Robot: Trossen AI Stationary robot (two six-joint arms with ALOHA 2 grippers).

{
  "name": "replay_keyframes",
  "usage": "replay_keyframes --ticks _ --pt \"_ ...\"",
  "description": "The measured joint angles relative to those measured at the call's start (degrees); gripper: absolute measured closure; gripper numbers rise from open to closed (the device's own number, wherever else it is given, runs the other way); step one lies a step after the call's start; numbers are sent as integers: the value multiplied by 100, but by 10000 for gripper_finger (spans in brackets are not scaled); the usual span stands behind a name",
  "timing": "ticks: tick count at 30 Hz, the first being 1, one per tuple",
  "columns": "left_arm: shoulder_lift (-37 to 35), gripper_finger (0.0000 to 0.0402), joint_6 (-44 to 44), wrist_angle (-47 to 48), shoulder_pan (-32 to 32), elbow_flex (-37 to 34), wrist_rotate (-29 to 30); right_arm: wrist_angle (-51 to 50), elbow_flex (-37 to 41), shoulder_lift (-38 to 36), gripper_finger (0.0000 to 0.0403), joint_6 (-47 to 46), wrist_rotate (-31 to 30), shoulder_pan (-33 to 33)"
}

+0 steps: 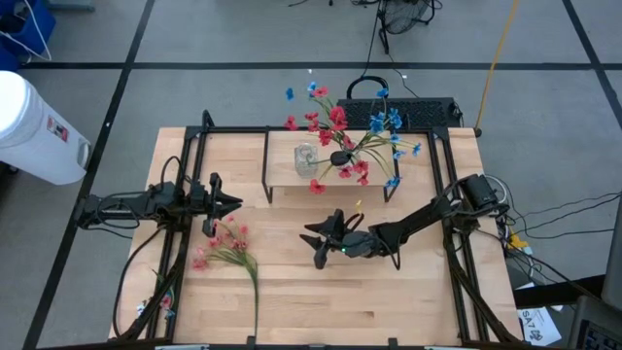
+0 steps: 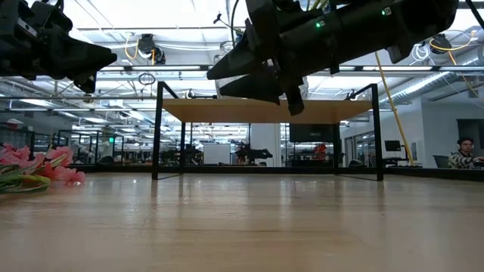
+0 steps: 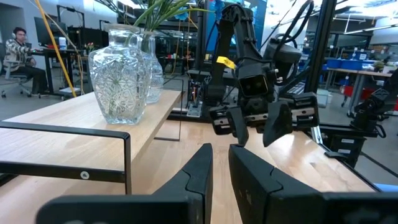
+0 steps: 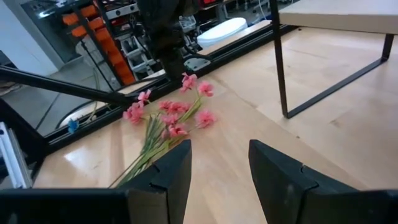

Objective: Pick and place flowers into a vace then onto a shelf
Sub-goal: Put the pink flowers into the left transparent vase on the shelf

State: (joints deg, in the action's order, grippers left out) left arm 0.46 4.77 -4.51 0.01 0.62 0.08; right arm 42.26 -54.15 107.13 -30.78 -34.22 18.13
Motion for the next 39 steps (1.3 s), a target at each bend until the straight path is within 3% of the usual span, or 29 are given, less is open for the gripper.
replay_keyframes --ticks 11,23,28,31,35,39 --pt "-1 344 1 -2 0 0 2 335 0 -4 252 -126 735 -3" --pt "-1 344 1 0 -2 0 0 490 -36 166 252 -1159 1034 -56" --pt "0 344 0 -2 0 0 0 -264 -515 166 252 -1467 1030 -132" --pt "-1 344 -1 -1 -2 0 0 -949 -909 168 252 -2300 1084 -257" --pt "-1 344 -1 -1 -1 -2 0 -1982 -1393 160 252 -3290 1823 -449" --pt "0 344 -1 0 0 -2 0 -2386 -1539 166 252 -3406 2245 -530"
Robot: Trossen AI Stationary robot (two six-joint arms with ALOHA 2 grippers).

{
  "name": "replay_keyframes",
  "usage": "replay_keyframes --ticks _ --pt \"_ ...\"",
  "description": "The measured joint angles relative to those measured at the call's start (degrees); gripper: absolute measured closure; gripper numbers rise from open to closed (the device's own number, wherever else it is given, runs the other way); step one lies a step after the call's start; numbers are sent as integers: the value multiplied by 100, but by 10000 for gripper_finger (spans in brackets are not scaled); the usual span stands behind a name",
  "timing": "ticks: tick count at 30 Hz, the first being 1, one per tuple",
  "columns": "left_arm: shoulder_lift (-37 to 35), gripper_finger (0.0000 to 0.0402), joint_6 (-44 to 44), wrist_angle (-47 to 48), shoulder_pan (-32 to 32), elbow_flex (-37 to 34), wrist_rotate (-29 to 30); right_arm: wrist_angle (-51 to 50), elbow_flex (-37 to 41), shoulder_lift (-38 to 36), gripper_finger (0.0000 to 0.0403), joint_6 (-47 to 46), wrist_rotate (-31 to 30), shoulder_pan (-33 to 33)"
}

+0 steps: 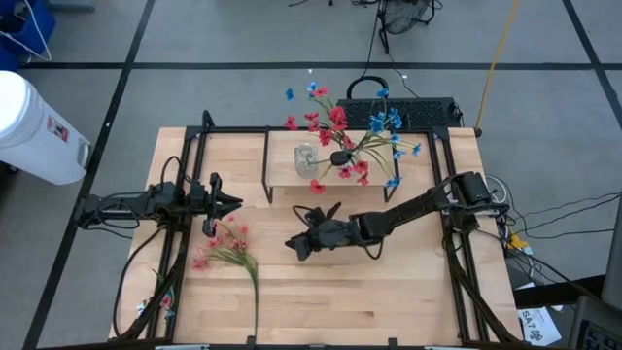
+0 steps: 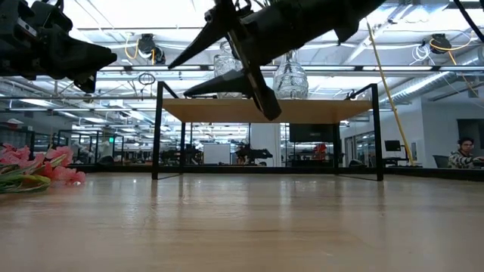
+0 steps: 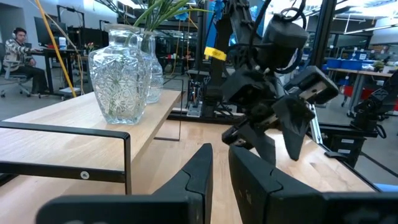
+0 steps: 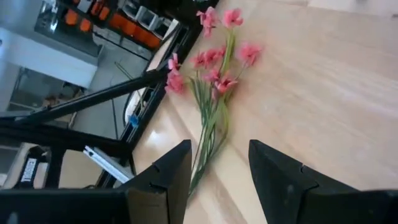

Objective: Pick and place flowers into a vace then onto a shelf
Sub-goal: Put the pink flowers into the left transparent vase on the shelf

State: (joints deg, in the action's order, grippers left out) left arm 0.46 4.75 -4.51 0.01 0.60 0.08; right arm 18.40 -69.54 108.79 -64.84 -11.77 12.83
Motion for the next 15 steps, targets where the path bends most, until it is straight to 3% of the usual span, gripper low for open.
replay_keyframes --ticks 4,8,15 --pt "0 344 1 -1 0 2 1 -280 -11 -2 252 266 153 -31" --pt "-1 344 2 -2 0 2 0 -529 -11 0 252 -547 481 -25" --pt "0 344 2 0 -1 0 1 -512 -235 290 252 -847 752 36"
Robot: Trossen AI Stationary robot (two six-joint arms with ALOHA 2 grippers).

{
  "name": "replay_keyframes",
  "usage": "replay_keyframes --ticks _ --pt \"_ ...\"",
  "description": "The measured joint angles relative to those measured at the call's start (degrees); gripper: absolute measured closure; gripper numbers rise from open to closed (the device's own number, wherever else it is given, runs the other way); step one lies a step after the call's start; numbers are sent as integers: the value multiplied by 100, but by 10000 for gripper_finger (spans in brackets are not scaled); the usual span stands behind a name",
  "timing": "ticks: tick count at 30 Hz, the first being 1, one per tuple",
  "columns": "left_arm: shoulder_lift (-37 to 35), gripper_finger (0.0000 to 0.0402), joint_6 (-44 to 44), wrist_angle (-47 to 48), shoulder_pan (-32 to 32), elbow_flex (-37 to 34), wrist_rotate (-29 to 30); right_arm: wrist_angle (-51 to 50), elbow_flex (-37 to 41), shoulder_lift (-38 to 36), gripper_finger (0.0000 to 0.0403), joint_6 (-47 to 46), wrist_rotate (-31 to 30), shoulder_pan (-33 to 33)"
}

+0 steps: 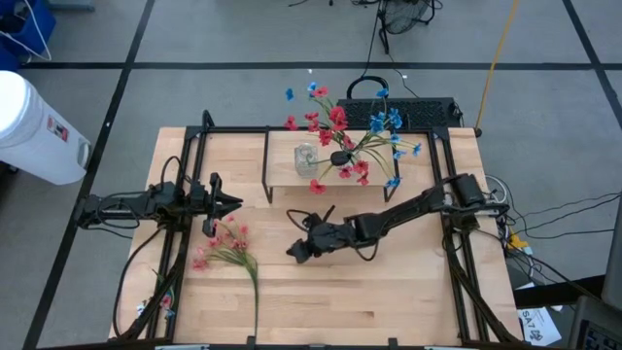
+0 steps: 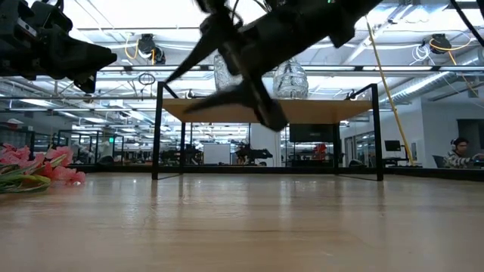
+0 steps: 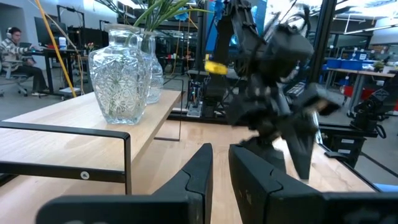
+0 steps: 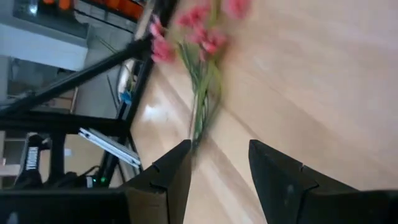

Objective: Pick and place flowers into a vace then onto a shelf
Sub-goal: Put the pink flowers into the left transparent vase on the shelf

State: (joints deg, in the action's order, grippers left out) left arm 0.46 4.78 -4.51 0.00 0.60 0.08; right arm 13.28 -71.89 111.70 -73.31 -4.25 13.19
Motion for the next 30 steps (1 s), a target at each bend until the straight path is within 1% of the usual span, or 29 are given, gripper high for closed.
replay_keyframes --ticks 4,6,7,12,13,17,20,22,24,27,30 --pt "1 344 0 -1 1 1 -1 -28 -426 306 252 -498 179 4" --pt "1 344 -2 0 1 0 0 -72 -765 438 252 -725 305 4" --pt "1 344 0 0 -1 2 -3 -145 -937 506 252 -799 318 4" --pt "1 344 0 -6 1 2 8 -716 -1631 829 252 -1735 468 -48" --pt "1 344 -2 -1 1 2 4 -808 -1692 831 252 -1760 479 -74" --pt "1 344 -1 1 -1 1 0 -1249 -1857 834 252 -1732 896 -167" --pt "1 344 -1 -2 0 2 -1 -1568 -2103 870 252 -1911 1093 -195" --pt "1 344 -2 -2 1 2 -1 -1621 -2447 1033 252 -2036 1410 -233" --pt "1 344 0 0 1 2 1 -1850 -2874 1283 252 -2382 1724 -253" --pt "1 344 -1 -12 0 2 -3 -2616 -3630 1701 252 -2611 1927 -262" --pt "1 344 -2 -4 0 2 4 -3337 -4298 2029 252 -2462 2007 -264"
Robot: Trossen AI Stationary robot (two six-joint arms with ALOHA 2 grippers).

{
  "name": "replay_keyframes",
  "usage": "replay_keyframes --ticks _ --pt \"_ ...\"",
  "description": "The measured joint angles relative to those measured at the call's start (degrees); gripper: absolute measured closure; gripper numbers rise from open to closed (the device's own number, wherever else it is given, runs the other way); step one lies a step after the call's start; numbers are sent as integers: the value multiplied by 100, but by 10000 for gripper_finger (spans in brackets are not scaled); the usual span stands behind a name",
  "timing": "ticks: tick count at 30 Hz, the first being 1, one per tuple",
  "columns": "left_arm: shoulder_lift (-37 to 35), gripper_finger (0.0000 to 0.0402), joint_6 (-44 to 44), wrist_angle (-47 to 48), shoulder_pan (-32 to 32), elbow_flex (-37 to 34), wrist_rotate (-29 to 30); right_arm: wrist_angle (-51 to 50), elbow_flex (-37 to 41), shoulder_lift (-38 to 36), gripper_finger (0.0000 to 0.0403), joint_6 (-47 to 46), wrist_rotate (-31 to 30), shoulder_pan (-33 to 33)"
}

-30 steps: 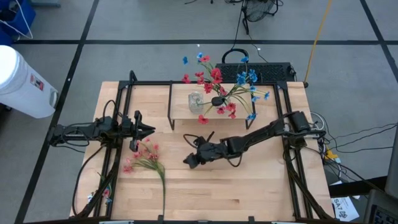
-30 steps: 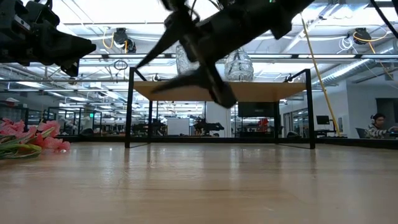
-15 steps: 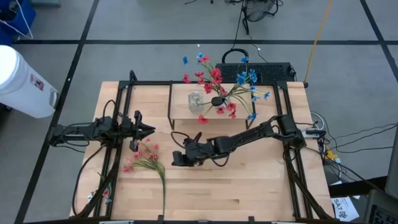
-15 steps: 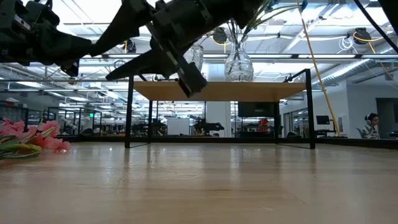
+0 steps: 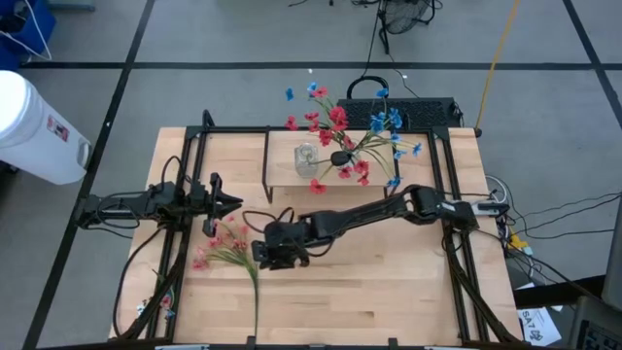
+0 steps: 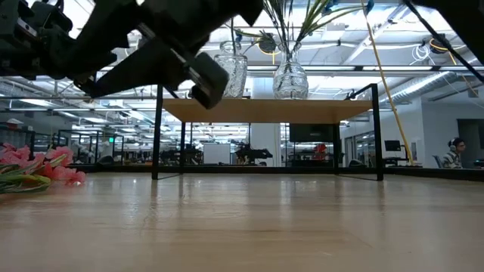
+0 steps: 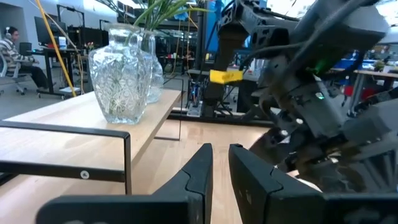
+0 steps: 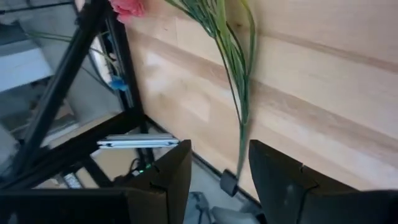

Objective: Pick and place flowers into a vace then onto a shelf
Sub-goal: Put the pink flowers into the left transparent vase on the shelf

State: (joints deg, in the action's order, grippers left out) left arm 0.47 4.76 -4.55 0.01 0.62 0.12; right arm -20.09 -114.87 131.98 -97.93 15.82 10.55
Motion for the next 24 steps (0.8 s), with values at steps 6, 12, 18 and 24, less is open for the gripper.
replay_keyframes --ticks 6,12,18,24 --pt "0 344 0 -1 -1 0 -2 -1150 -573 302 252 323 -78 -51" --pt "0 344 1 2 -2 0 -5 -1630 -582 290 252 683 -105 -113" --pt "0 344 2 2 0 0 -2 -2891 -582 219 252 431 -653 -38" --pt "0 344 1 -2 0 0 1 -3844 -252 -217 252 -44 -1773 363"
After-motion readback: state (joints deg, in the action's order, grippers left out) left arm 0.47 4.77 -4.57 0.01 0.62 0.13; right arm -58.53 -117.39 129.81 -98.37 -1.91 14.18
